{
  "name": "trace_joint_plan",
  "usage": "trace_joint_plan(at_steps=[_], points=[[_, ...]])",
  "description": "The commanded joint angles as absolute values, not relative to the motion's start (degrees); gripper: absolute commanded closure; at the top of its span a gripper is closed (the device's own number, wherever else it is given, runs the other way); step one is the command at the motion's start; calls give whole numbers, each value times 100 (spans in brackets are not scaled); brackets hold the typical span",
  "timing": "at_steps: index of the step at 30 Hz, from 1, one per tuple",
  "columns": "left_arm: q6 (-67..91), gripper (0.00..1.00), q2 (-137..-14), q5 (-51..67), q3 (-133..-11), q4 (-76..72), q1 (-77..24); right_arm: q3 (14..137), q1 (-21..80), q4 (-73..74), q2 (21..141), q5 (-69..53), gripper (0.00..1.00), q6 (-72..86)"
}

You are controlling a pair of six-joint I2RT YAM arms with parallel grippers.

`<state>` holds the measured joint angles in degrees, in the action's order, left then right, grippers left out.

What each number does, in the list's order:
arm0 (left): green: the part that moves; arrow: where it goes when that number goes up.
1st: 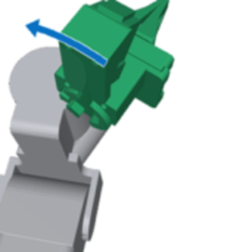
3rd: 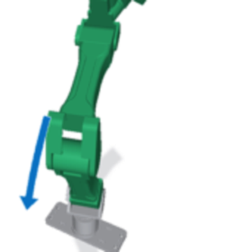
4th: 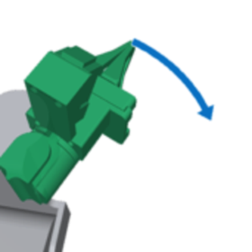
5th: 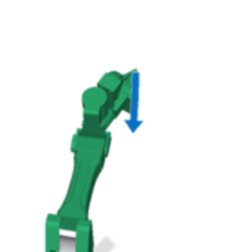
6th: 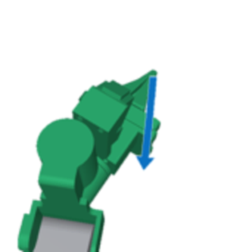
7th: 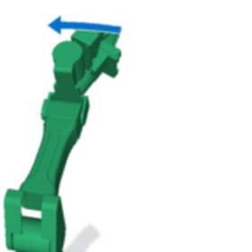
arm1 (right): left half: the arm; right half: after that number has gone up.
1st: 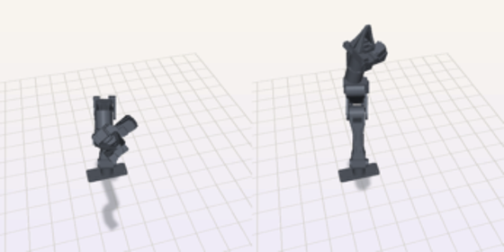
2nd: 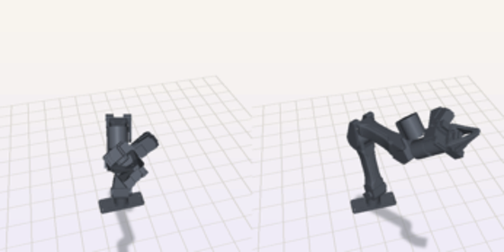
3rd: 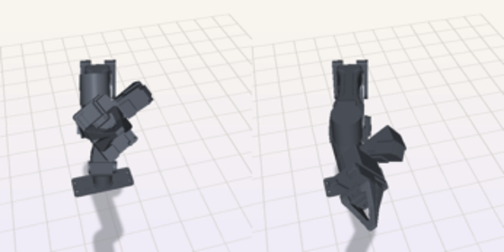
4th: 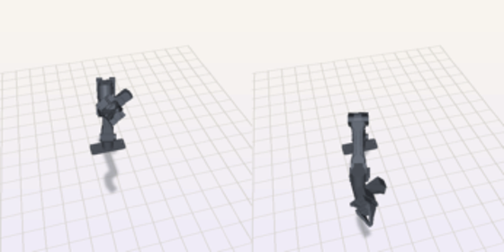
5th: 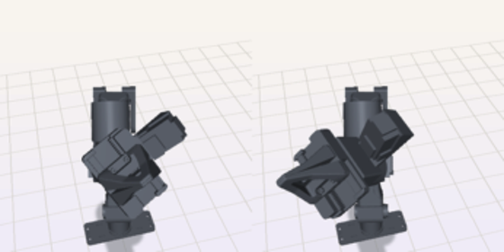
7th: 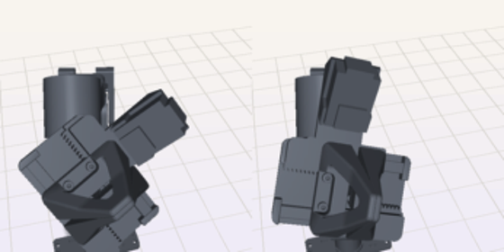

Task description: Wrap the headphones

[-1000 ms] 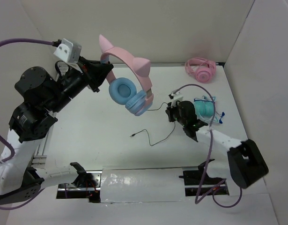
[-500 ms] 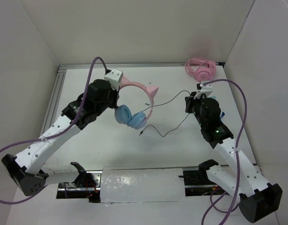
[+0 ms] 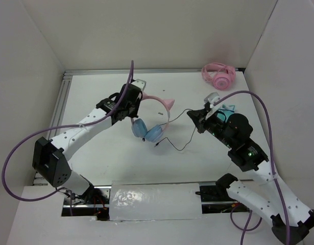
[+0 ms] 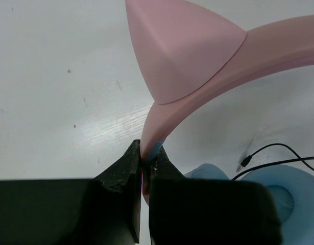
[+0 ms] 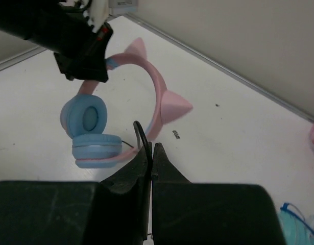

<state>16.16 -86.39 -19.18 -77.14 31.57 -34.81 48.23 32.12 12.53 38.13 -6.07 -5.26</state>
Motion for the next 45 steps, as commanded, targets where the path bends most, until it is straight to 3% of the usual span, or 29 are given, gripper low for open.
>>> trace_joint_plan(at_steps=[1, 8, 14, 31, 34, 35, 40, 45], points=[[705, 100, -8385, -1425, -7562, 2243, -3708, 5475, 3331, 1362, 4331, -1414, 100, -1386], [-508, 100, -7551, 191, -6329, 767, -4043, 6292, 3331, 1538, 5229, -1758, 100, -2048], [-922, 100, -7058, 957, -6038, 606, -4367, 6731, 3296, 1652, 5861, -1784, 100, -2276], [-1353, 100, -7497, 255, -6354, 756, -5422, 7944, 3094, 2399, 7813, -2715, 99, -2092], [-1362, 100, -7549, 97, -6416, 808, -5572, 8077, 3111, 2461, 8050, -2594, 95, -1996], [-1362, 100, -7576, 62, -6468, 887, -5581, 8095, 3111, 2435, 8112, -2523, 89, -1917], [-1371, 100, -7655, 184, -6451, 844, -5625, 8095, 3111, 2382, 8218, -2426, 84, -1942], [-1292, 100, -7559, 211, -6486, 931, -5643, 7911, 3068, 2101, 8358, -1909, 95, -1661]])
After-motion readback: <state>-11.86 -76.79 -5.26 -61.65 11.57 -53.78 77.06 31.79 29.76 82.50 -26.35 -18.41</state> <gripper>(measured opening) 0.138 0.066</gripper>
